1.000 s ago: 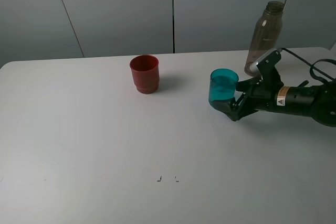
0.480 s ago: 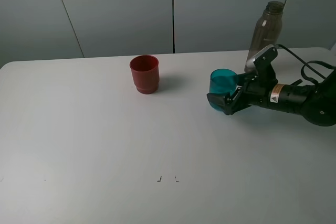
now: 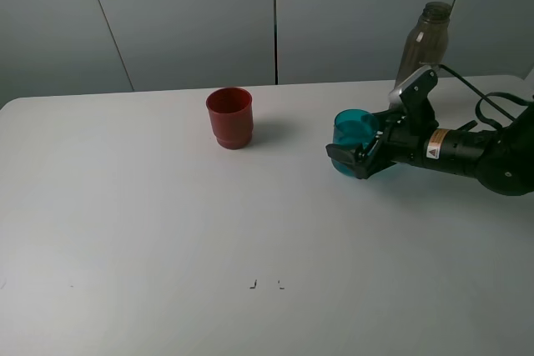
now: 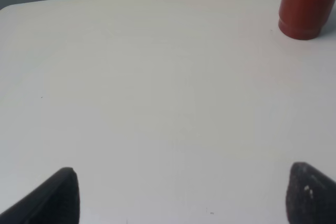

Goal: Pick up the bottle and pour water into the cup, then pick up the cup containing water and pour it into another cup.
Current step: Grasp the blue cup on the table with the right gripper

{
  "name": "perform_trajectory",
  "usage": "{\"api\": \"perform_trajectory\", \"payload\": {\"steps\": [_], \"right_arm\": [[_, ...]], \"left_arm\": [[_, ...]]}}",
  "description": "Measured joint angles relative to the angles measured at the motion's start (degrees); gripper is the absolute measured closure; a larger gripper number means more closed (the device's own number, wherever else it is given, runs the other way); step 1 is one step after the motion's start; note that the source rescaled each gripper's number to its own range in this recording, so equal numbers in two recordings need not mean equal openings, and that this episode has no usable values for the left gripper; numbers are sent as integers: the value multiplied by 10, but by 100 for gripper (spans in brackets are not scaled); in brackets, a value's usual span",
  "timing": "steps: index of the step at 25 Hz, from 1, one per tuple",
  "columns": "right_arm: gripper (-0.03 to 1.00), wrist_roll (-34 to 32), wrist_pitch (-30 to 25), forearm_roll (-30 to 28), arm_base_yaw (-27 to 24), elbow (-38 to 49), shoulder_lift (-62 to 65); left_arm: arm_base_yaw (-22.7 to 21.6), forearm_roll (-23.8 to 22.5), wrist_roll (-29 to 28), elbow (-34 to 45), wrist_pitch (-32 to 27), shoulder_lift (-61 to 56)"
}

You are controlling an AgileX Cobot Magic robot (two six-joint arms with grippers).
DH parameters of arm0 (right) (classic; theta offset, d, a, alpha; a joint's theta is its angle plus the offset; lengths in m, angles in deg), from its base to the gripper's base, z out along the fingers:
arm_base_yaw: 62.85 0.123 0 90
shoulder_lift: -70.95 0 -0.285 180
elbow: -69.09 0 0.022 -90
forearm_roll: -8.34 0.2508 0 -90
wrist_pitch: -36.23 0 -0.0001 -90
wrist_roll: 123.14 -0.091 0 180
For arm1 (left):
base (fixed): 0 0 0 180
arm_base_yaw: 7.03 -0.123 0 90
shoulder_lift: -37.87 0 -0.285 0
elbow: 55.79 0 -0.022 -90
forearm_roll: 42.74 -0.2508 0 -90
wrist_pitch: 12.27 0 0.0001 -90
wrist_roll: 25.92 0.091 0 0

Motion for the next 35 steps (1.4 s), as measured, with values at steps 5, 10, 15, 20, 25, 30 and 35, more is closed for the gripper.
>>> {"api": "perform_trajectory", "payload": {"steps": [5,10,15,20,25,30,35], "right_arm": [[-3,0,0,-1,0,0,0],[-3,10,0,-2,0,-1,0],[-3,13,8,-16,0,-16,-15],[-3,11,28,-15,7,-22,-31],[-3,18,29,-13,7,-22,-33],[-3,21,33,-12,8,-22,-40],[30,25,36,-10,11,-22,-40]], "left_arm": [[0,0,0,0,0,0],[0,0,0,0,0,0],[0,0,0,0,0,0],[0,0,0,0,0,0],[0,0,0,0,0,0],[0,0,0,0,0,0],[0,0,0,0,0,0]]}}
